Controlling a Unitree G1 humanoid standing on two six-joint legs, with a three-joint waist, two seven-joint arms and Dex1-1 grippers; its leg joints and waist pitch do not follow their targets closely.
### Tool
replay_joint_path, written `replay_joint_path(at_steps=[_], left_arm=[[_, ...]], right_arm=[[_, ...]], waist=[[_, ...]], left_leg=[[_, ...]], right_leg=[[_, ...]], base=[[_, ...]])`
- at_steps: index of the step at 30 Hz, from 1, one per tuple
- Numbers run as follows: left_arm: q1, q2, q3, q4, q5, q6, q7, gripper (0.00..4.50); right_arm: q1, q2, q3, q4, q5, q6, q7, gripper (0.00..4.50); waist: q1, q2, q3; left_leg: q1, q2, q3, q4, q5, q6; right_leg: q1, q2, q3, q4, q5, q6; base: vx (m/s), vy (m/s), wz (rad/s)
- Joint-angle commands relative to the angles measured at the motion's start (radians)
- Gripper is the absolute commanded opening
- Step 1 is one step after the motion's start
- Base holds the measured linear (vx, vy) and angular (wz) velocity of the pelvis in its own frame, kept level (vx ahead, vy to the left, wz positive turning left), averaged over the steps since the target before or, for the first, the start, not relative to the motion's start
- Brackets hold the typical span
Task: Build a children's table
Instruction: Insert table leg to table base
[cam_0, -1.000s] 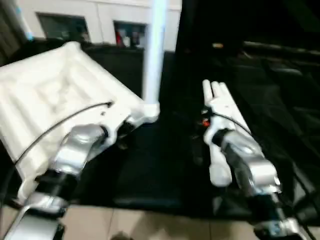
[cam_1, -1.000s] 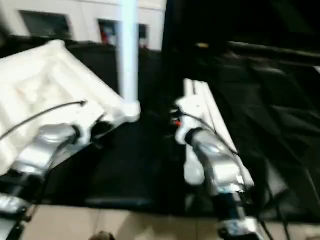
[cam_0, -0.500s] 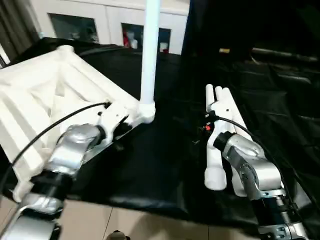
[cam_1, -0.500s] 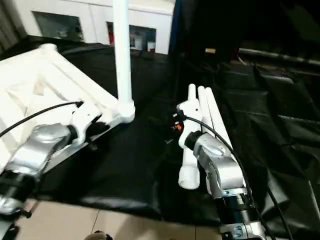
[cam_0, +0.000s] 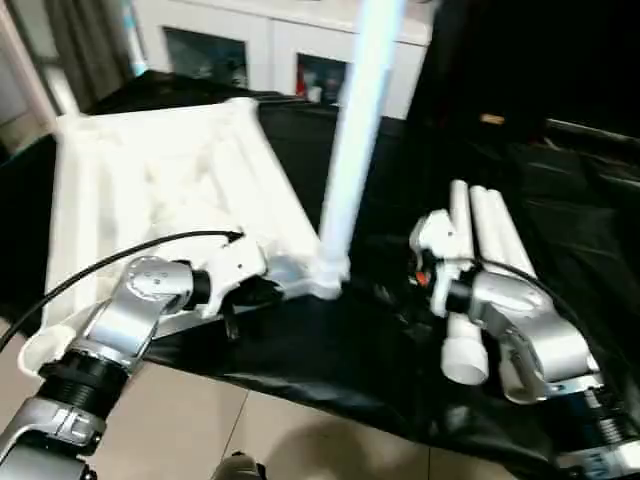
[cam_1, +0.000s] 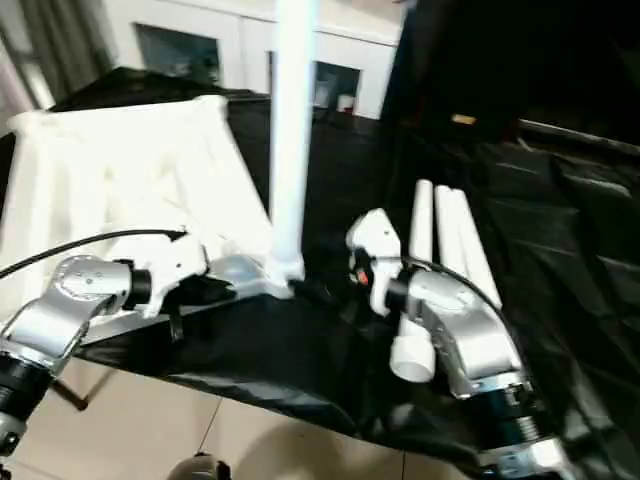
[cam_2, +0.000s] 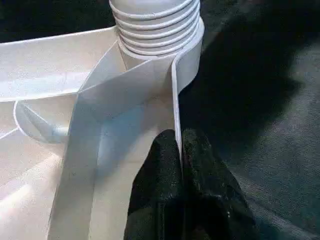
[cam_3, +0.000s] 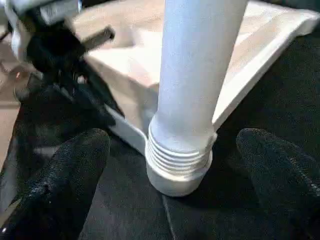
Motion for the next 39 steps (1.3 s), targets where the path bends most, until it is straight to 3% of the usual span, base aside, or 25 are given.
replay_joint_path(at_steps=[1, 7, 9, 11, 18, 29, 30, 39], left_arm=[[-0.043, -0.027, -0.018, -0.048, -0.033, -0.055, -0.026, 0.0], [-0.053, -0.049, -0.03, -0.053, -0.046, -0.068, -0.073, 0.0], [-0.056, -0.054, -0.033, -0.056, -0.05, -0.071, -0.084, 0.0], [-0.066, -0.06, -0.045, -0.046, -0.048, -0.082, -0.108, 0.0], [-0.08, -0.075, -0.059, -0.013, -0.029, -0.101, -0.115, 0.0], [-0.086, -0.083, -0.057, 0.008, -0.021, -0.108, -0.123, 0.0], [-0.086, -0.083, -0.056, 0.009, -0.019, -0.11, -0.124, 0.0], [-0.078, -0.083, -0.053, 0.022, -0.002, -0.087, -0.12, 0.0]], right_arm=[[-0.017, -0.02, 0.011, 0.018, -0.021, -0.017, 0.017, 4.49], [-0.036, -0.022, 0.018, 0.07, -0.062, -0.053, -0.008, 4.49], [-0.04, -0.024, 0.019, 0.083, -0.067, -0.062, -0.015, 4.49], [-0.038, -0.026, 0.02, 0.089, -0.06, -0.065, -0.001, 4.49], [-0.022, -0.024, 0.027, 0.106, -0.058, -0.081, 0.031, 4.49], [-0.037, -0.011, 0.04, 0.152, -0.069, -0.109, 0.047, 3.49], [-0.039, -0.009, 0.041, 0.16, -0.069, -0.112, 0.047, 3.39], [-0.025, 0.013, 0.039, 0.192, -0.061, -0.106, 0.037, 2.76]], waist=[[-0.007, -0.001, -0.075], [-0.003, -0.002, -0.085], [-0.004, -0.003, -0.08], [-0.004, 0.003, -0.079], [-0.008, 0.001, -0.081], [-0.01, 0.002, -0.082], [-0.009, -0.002, -0.081], [-0.01, 0.002, -0.082]], left_leg=[[0.034, 0.035, -0.01, -0.067, -0.134, -0.004], [0.025, 0.032, -0.008, -0.055, -0.056, 0.033], [0.024, 0.032, -0.007, -0.057, -0.084, 0.033], [0.026, 0.035, -0.008, -0.06, -0.115, 0.021], [0.024, 0.034, -0.008, -0.059, -0.115, 0.018], [0.026, 0.034, -0.007, -0.057, -0.117, 0.028], [0.025, 0.034, -0.007, -0.058, -0.12, 0.026], [0.024, 0.033, -0.007, -0.056, -0.111, 0.031]], right_leg=[[0.015, -0.081, 0.041, -0.069, 0.066, -0.194], [0.014, -0.077, 0.039, -0.055, 0.165, -0.207], [0.012, -0.078, 0.039, -0.061, 0.13, -0.209], [0.011, -0.079, 0.039, -0.064, 0.086, -0.206], [0.014, -0.079, 0.039, -0.063, 0.111, -0.21], [0.014, -0.078, 0.038, -0.063, 0.108, -0.226], [0.015, -0.078, 0.038, -0.064, 0.103, -0.225], [0.014, -0.077, 0.038, -0.062, 0.116, -0.226]], base=[[0.0, 0.0, 0.0], [0.0, 0.0, 0.0], [0.0, 0.0, 0.0], [0.0, 0.0, 0.0], [0.0, 0.0, 0.0], [0.0, 0.0, 0.0], [0.0, 0.0, 0.0], [0.0, 0.0, 0.0]])
